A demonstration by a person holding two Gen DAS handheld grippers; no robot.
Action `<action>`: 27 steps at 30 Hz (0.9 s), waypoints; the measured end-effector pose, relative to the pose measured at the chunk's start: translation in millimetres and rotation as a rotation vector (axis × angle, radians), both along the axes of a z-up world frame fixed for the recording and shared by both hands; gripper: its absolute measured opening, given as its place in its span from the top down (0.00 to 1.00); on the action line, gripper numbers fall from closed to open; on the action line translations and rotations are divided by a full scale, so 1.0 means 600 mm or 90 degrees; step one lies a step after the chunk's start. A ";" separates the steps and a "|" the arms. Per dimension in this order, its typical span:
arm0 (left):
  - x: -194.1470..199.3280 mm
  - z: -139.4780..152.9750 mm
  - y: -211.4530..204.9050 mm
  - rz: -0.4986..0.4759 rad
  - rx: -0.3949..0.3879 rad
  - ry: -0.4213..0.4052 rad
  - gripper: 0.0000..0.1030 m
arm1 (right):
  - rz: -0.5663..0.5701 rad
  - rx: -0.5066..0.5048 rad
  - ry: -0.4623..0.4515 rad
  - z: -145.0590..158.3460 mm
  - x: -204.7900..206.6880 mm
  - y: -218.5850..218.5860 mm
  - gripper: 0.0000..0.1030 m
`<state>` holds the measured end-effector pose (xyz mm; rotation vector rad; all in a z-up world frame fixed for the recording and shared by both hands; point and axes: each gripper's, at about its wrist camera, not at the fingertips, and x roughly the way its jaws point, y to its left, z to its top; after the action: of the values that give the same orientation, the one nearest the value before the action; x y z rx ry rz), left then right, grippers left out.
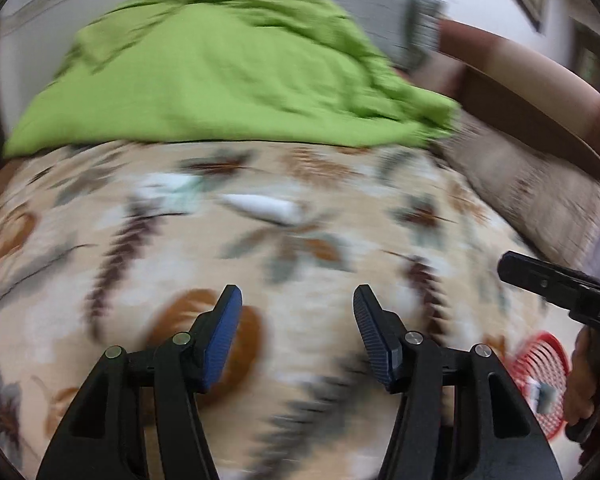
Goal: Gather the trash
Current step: 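Move both open grippers back over the items on the bed, then grasp the white sock with the left gripper while the right gripper grasps the white spray bottle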
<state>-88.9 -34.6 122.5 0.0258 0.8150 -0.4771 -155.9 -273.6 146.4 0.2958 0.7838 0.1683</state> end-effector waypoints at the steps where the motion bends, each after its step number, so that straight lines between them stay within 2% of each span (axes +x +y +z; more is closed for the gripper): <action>1: 0.023 -0.003 0.028 0.025 0.000 0.004 0.45 | 0.025 -0.004 0.005 -0.003 0.035 0.019 0.54; 7: 0.123 -0.020 0.124 0.117 0.016 0.011 0.42 | 0.118 -0.074 0.030 -0.040 0.208 0.100 0.53; 13: 0.224 -0.051 0.145 0.123 0.034 0.018 0.41 | 0.159 -0.156 0.061 -0.091 0.347 0.137 0.53; 16: 0.282 -0.069 0.142 0.103 0.030 0.028 0.41 | 0.170 -0.198 0.074 -0.119 0.385 0.146 0.53; 19: 0.332 -0.084 0.133 0.090 0.049 0.025 0.40 | 0.193 -0.220 0.101 -0.152 0.420 0.150 0.53; 23: 0.389 -0.123 0.109 0.062 0.073 0.057 0.39 | 0.233 -0.243 0.105 -0.174 0.432 0.155 0.53; 25: 0.410 -0.145 0.099 0.079 0.094 0.063 0.39 | 0.233 -0.238 0.103 -0.181 0.432 0.156 0.53; 27: 0.424 -0.162 0.093 0.089 0.092 0.076 0.39 | 0.232 -0.231 0.119 -0.191 0.432 0.159 0.54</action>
<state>165.4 21.2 25.2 0.0732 0.9605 -0.2891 103.1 -178.5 31.7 -0.1807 1.0321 0.3383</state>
